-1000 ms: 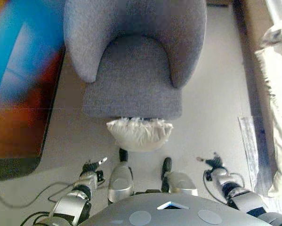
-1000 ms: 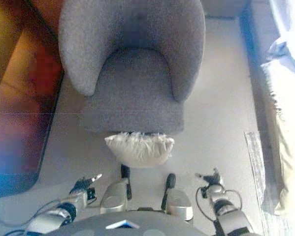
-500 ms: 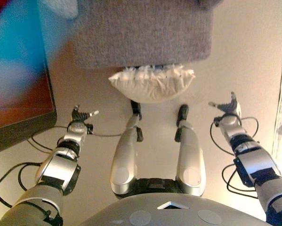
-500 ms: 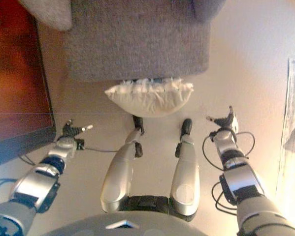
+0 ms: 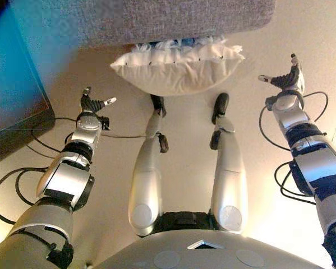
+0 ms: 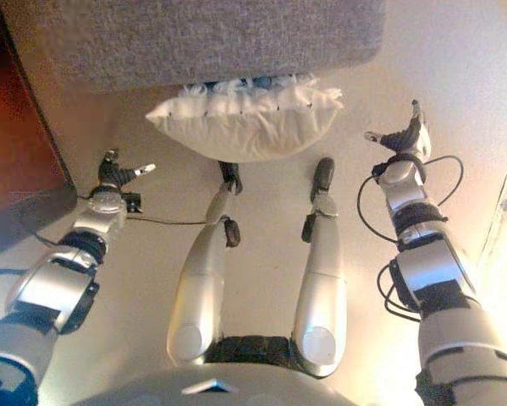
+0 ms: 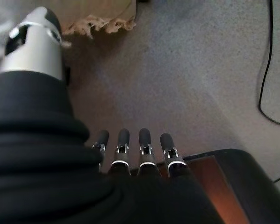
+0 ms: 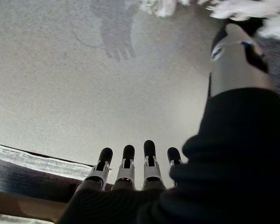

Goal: Pick up the cushion and take it to the sofa

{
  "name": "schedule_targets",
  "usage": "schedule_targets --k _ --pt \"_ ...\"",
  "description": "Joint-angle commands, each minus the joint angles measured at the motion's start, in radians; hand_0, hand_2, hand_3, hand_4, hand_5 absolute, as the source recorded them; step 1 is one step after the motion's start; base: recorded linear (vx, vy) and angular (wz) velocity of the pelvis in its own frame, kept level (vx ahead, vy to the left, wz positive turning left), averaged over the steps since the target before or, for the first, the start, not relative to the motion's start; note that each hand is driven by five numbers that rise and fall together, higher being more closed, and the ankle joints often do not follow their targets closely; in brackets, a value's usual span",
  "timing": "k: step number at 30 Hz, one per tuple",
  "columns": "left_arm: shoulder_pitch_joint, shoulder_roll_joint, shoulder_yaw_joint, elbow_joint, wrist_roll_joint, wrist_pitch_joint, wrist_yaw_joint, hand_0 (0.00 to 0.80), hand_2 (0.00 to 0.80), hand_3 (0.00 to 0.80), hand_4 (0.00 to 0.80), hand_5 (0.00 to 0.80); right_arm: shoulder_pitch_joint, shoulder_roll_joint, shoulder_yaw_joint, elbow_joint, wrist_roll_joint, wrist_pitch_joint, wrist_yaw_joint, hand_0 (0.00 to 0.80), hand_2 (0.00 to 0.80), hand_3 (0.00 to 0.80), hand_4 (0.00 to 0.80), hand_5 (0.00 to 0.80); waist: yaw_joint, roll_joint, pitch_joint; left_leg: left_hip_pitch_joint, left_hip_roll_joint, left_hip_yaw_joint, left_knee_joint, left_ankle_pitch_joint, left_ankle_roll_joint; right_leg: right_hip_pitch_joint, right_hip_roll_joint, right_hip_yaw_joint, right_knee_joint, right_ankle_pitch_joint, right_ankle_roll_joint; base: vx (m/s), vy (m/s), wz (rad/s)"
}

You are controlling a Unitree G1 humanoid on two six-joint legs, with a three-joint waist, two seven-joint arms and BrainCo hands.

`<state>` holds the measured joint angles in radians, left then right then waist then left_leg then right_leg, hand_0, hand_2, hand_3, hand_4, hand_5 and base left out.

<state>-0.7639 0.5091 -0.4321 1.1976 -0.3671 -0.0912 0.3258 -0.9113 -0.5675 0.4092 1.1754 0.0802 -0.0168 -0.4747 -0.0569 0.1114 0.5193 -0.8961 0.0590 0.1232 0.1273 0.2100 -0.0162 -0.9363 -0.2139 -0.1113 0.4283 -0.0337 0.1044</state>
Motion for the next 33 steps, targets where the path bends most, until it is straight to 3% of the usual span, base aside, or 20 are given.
schedule_targets --k 1,8,10,12,19,28,33 --pt "-0.024 0.05 0.009 0.025 0.001 -0.04 0.021 0.0 0.0 0.0 0.0 0.0 -0.02 -0.085 0.039 -0.011 -0.017 -0.019 -0.044 0.0 0.0 0.0 0.0 0.0 -0.001 0.011 0.001 -0.093 0.044 -0.037 0.234 -0.203 -0.068 -0.068 0.009 0.087 -0.069 0.039 0.012 0.01 0.035 -0.02" --pt "-0.109 0.081 -0.016 0.028 -0.001 -0.058 0.025 0.0 0.0 0.0 0.0 0.0 -0.147 -0.117 0.074 -0.004 -0.023 -0.056 -0.092 0.0 0.0 0.0 0.0 0.0 -0.004 0.024 0.001 -0.238 0.054 -0.035 0.273 -0.223 -0.064 -0.235 0.008 0.1 -0.004 0.024 0.015 0.01 0.02 -0.02" --pt "-0.183 0.143 -0.042 0.026 -0.019 -0.022 -0.01 0.0 0.0 0.0 0.0 0.0 -0.211 -0.224 0.076 0.037 0.0 -0.11 0.021 0.0 0.0 0.0 0.0 0.0 0.002 0.016 0.001 -0.295 0.061 -0.046 0.312 -0.234 -0.065 -0.287 -0.002 0.096 0.034 0.021 0.021 0.005 -0.023 0.03" --pt "-0.186 0.184 -0.038 0.016 -0.013 -0.045 -0.02 0.0 0.0 0.0 0.0 0.0 -0.189 -0.263 0.097 0.026 0.034 -0.16 0.039 0.0 0.0 0.0 0.0 0.0 0.004 0.003 0.001 -0.342 0.069 -0.05 0.353 -0.247 -0.06 -0.326 -0.008 0.089 0.077 0.011 0.02 0.027 -0.057 0.16" --pt "-0.235 0.244 -0.046 -0.068 0.023 -0.065 -0.002 0.0 0.0 0.0 0.0 0.0 -0.143 -0.31 0.141 -0.242 0.017 -0.23 0.048 0.0 0.0 0.0 0.0 0.0 -0.009 -0.016 0.001 -0.456 0.063 -0.065 0.378 -0.264 -0.052 -0.438 -0.009 0.092 0.112 -0.005 0.023 0.016 -0.025 0.12" --pt "-0.377 0.279 -0.171 -0.14 0.05 -0.158 -0.161 0.0 0.0 0.0 0.0 0.0 -0.293 -0.344 0.306 -0.364 0.052 -0.347 0.281 0.0 0.0 0.0 0.0 0.0 -0.011 -0.021 0.001 -0.53 0.061 -0.075 0.381 -0.259 -0.058 -0.512 -0.012 0.097 0.124 -0.001 0.032 0.0 0.0 0.0" --pt "-0.444 0.267 -0.294 -0.249 0.005 -0.165 -0.316 0.0 0.0 0.0 0.0 0.0 -0.373 -0.347 0.392 -0.462 0.136 -0.341 0.465 0.0 0.0 0.0 0.0 0.0 -0.013 -0.017 0.001 -0.556 0.057 -0.077 0.374 -0.247 -0.061 -0.538 -0.013 0.1 0.118 0.014 0.041 0.007 0.014 0.01"
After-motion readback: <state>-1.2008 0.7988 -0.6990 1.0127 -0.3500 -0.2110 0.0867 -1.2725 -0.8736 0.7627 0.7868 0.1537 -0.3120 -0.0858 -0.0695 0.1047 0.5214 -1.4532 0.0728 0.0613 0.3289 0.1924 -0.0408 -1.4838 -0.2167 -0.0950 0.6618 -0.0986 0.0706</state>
